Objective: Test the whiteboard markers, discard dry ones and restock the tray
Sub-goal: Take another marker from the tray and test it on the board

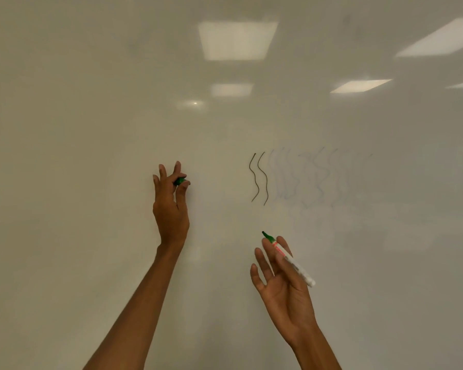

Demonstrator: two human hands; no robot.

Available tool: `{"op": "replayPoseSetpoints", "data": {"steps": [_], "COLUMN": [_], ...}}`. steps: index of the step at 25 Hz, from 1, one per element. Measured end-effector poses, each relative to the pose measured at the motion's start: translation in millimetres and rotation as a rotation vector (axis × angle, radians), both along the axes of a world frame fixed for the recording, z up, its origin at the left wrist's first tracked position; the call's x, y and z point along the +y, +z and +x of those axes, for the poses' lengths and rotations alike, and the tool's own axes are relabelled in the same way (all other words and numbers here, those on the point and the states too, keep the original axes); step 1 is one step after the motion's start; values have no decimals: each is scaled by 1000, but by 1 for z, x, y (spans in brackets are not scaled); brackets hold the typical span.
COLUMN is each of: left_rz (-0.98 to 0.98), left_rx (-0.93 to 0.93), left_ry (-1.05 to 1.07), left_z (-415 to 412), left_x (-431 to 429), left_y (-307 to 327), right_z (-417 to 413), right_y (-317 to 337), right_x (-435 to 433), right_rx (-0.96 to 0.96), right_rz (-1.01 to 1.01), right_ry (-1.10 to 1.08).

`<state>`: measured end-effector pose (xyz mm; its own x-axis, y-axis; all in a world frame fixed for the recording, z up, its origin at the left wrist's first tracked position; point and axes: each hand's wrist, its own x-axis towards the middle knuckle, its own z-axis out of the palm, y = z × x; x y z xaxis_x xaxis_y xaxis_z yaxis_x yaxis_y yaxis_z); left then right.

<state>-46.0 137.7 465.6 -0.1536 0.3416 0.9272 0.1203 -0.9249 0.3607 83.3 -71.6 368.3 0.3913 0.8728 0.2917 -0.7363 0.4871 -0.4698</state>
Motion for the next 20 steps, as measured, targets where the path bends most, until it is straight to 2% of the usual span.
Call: {"op": "replayPoseSetpoints", "data": {"steps": [3, 6, 12, 15, 20], "left_rz": [-29, -36, 125, 104, 178], "left_rx": [3, -4, -23, -29, -8], "left_ry": [-39, -26, 86, 94, 122], "left_z": [5, 9, 15, 16, 15], "left_x": [11, 19, 27, 31, 34], "left_y": [1, -4, -3, -5, -2], "right_z": [-6, -11, -7, -9, -11], "right_y": [22, 45, 93, 110, 111], "right_x": [14, 39, 77, 94, 109], "right_rx": [-214, -433, -824, -894, -949], "right_rz": [-36, -34, 108, 101, 63], "right_ry": [-144, -440, -994, -1176, -1277]}}
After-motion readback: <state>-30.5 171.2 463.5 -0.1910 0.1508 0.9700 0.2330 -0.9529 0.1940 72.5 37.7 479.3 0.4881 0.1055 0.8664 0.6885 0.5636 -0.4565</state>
